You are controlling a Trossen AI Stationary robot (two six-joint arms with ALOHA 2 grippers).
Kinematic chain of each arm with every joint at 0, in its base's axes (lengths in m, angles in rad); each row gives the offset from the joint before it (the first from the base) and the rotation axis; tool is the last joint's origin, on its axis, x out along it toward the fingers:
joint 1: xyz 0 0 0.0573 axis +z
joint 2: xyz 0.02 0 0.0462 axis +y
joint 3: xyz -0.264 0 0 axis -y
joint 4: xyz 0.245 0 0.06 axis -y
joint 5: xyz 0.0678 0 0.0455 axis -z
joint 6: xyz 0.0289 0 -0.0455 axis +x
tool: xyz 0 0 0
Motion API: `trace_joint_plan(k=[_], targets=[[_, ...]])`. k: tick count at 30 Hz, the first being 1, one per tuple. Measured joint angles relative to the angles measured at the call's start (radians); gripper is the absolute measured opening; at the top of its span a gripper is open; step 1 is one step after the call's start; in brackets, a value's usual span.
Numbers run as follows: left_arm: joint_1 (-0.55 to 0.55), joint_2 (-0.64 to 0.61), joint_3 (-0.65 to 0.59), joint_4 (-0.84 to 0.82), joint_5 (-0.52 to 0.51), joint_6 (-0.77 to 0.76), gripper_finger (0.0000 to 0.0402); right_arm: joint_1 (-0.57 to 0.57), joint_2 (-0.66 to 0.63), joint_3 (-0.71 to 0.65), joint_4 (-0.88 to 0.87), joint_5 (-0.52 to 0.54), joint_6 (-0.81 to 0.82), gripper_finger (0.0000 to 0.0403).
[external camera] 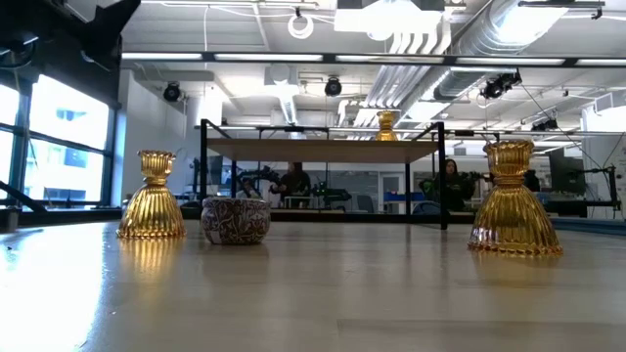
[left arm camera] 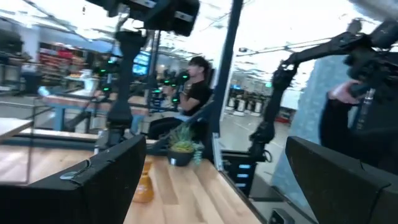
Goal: Pick & Place candle stick holders
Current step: Put the blue patterned candle on the shelf
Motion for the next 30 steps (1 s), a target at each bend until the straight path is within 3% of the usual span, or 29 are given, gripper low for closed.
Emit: trace_joint_plan(k=[4,8,10,14,25,30], targets=[[0.000,0.000,0.000,0.008,0.012,0.008,0.0381,0.000,0.000,0.000,0.000,0.003,0.000,0.0217],[0.000,0.000,0.005,0.065,-0.050,0.067,0.0381,0.000,0.000,0.000,0.000,0.042,0.000,0.0217],[0.000,0.000,0.047,0.008,-0.064,0.090,0.0381,0.000,0.000,0.000,0.000,0.053,0.000,0.0217],[0.000,0.016,0.213,-0.269,-0.093,0.110,0.0381,0.000,0.000,0.000,0.000,0.045,0.004,0.0217],[0.000,0.212,0.835,-1.211,-0.475,0.042,0.0381,0.000,0.000,0.000,-0.033,0.037,0.020,0.0217],[0.000,0.325,1.018,-1.495,-0.628,0.001,0.0381,0.000,0.000,0.000,-0.055,0.047,0.041,0.0217]])
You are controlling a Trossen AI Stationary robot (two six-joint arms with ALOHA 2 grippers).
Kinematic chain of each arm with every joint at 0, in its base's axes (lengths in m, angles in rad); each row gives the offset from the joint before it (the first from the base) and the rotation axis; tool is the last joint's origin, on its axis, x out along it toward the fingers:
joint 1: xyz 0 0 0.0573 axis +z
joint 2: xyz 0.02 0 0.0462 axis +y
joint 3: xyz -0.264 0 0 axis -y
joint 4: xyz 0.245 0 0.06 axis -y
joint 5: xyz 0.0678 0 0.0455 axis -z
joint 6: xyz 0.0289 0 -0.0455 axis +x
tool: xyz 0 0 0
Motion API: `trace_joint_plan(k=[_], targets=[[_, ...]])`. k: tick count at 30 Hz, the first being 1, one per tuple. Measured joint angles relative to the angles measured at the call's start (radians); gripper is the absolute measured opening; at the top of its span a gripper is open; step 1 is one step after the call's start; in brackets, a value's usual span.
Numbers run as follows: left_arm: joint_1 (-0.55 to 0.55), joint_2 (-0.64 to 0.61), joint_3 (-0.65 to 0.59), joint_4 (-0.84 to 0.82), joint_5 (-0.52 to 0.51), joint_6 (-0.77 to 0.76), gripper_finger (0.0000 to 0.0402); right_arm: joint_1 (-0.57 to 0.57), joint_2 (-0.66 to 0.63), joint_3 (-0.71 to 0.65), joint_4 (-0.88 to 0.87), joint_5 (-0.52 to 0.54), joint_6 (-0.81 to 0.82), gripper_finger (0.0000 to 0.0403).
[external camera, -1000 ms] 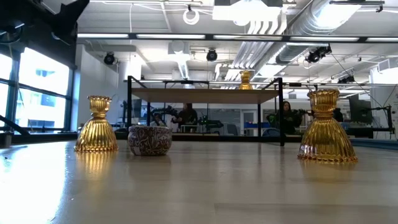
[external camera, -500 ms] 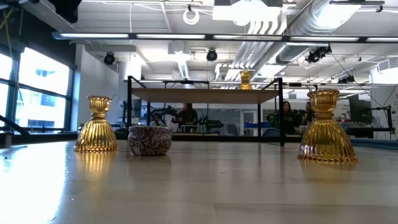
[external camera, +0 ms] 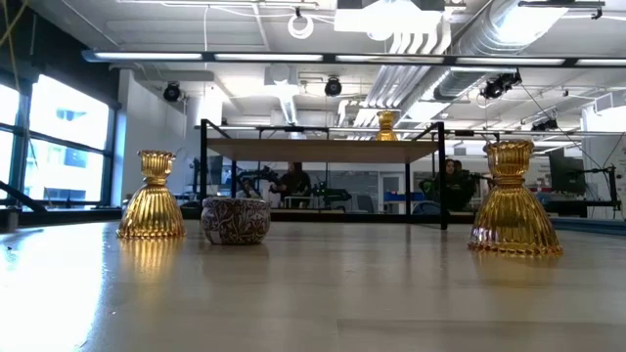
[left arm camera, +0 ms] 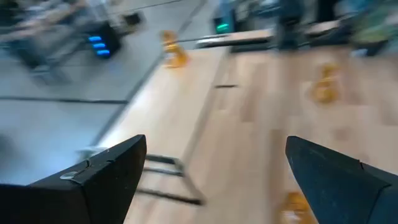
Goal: Pick & Place candle stick holders
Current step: Put the blue patterned candle on the shelf
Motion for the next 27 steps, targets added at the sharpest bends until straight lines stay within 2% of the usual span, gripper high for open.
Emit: trace_joint_plan(k=[3,6,11,16,19,27], targets=[[0.000,0.048,0.042,-0.038,-0.095,0.012,0.0381,0.000,0.000,0.000,-0.003,0.000,0.000,0.0217],[0.000,0.078,0.053,-0.044,-0.118,0.069,0.0381,0.000,0.000,0.000,-0.005,0.000,0.000,0.0217],[0.000,0.115,0.056,-0.175,-0.049,0.084,0.0381,0.000,0.000,0.000,-0.006,0.000,0.000,0.0217],[0.000,0.164,0.056,-0.385,-0.039,-0.092,0.0381,0.000,0.000,0.000,-0.006,0.001,0.000,0.0217],[0.000,0.191,0.056,-0.480,0.000,-0.208,0.0381,0.000,0.000,0.000,-0.006,0.001,0.012,0.0217],[0.001,0.234,0.056,-0.531,0.087,-0.261,0.0381,0.000,0.000,0.000,-0.005,0.036,0.026,0.0217]])
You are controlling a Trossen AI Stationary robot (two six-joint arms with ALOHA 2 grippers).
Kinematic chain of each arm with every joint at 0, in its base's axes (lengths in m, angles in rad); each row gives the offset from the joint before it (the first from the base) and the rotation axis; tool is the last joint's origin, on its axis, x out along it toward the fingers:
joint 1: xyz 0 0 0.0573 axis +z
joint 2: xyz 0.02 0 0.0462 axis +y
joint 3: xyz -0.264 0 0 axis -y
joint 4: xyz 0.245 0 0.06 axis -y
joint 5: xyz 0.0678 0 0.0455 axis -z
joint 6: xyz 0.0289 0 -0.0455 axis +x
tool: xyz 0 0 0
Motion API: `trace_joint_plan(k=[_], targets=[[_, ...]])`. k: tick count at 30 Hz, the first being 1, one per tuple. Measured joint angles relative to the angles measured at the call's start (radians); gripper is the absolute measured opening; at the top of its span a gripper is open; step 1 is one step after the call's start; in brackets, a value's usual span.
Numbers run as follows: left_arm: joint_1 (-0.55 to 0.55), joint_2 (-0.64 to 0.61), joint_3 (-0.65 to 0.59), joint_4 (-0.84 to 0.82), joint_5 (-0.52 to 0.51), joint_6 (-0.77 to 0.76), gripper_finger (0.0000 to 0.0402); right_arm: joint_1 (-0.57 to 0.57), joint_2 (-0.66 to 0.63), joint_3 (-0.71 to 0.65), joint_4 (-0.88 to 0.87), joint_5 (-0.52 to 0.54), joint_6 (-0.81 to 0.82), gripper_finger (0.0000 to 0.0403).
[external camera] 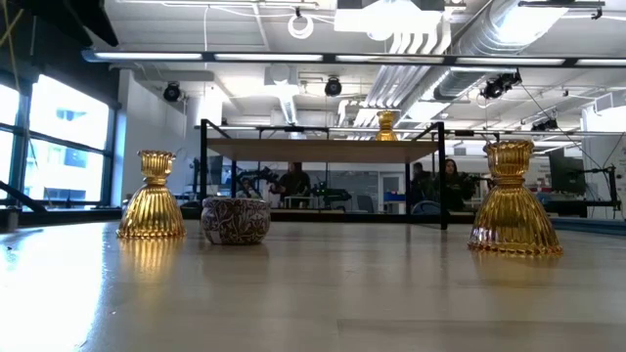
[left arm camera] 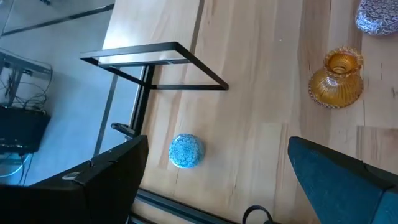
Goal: Pick & Place candle stick holders
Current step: Put the blue patterned candle on the shelf
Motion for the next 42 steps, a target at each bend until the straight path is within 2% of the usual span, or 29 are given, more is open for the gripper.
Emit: trace_joint_plan(k=[4,8,10,17,22,34,42], targets=[[0.000,0.005,0.000,0.000,-0.004,0.000,0.0381,0.000,0.000,0.000,0.000,0.004,0.000,0.0217],[0.000,0.005,0.000,0.000,-0.112,-0.004,0.0381,0.000,0.000,0.000,0.000,0.004,0.022,0.0217],[0.000,0.004,0.000,0.000,-0.128,-0.003,0.0381,0.000,0.000,0.000,0.000,0.003,0.028,0.0217],[0.000,-0.009,0.000,0.006,-0.051,-0.031,0.0381,0.000,0.000,0.000,0.000,0.000,0.027,0.0217],[0.000,-0.008,0.000,0.016,0.045,-0.004,0.0381,0.000,0.000,0.000,0.000,-0.004,0.027,0.0217],[0.000,-0.009,0.000,0.025,0.060,-0.097,0.0381,0.000,0.000,0.000,0.000,-0.005,0.045,0.0217],[0.000,-0.027,-0.020,-0.001,0.037,-0.105,0.0381,0.000,0.000,0.000,0.000,-0.005,0.051,0.0217]])
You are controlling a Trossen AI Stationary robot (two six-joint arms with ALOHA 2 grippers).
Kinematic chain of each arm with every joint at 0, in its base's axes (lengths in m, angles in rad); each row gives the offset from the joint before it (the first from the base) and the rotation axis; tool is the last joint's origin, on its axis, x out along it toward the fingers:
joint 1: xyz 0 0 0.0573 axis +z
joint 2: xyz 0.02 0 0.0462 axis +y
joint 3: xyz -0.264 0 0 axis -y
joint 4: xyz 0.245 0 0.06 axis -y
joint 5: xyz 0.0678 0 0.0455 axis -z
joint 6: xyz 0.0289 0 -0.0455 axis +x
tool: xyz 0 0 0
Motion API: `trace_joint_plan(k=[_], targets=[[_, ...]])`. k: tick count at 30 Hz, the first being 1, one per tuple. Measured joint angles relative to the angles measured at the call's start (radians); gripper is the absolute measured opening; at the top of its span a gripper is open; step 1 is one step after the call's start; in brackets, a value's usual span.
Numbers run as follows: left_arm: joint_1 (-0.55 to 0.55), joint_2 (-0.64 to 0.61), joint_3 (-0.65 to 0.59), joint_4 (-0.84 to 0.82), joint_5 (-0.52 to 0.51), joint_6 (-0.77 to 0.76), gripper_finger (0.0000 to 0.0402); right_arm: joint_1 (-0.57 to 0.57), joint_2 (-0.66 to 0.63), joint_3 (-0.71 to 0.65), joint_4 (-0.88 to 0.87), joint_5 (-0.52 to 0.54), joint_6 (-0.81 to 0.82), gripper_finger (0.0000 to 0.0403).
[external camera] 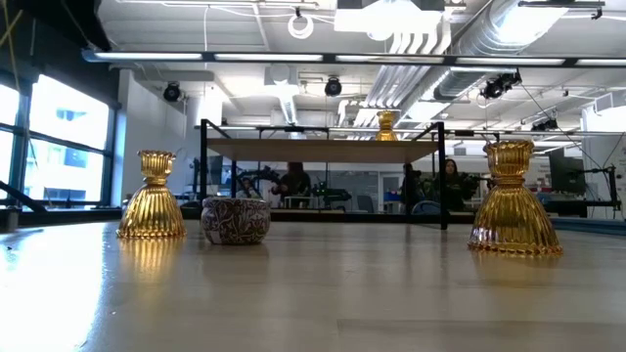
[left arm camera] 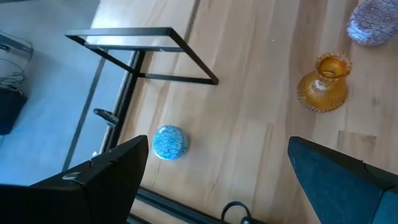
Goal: Pick & Place candle stick holders
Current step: Put the blue patterned candle on the shelf
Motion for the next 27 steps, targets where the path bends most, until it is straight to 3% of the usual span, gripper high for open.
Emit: trace_joint_plan(k=[15,20,27], targets=[[0.000,-0.054,-0.072,0.001,0.010,-0.058,0.0381,0.000,0.000,0.000,0.000,0.000,0.012,0.0217],[0.000,-0.054,-0.072,0.003,0.099,-0.097,0.0381,0.000,0.000,0.000,0.000,0.000,0.012,0.0217],[0.000,-0.053,-0.072,0.007,0.124,-0.331,0.0381,0.000,0.000,0.000,0.000,0.005,0.012,0.0217]])
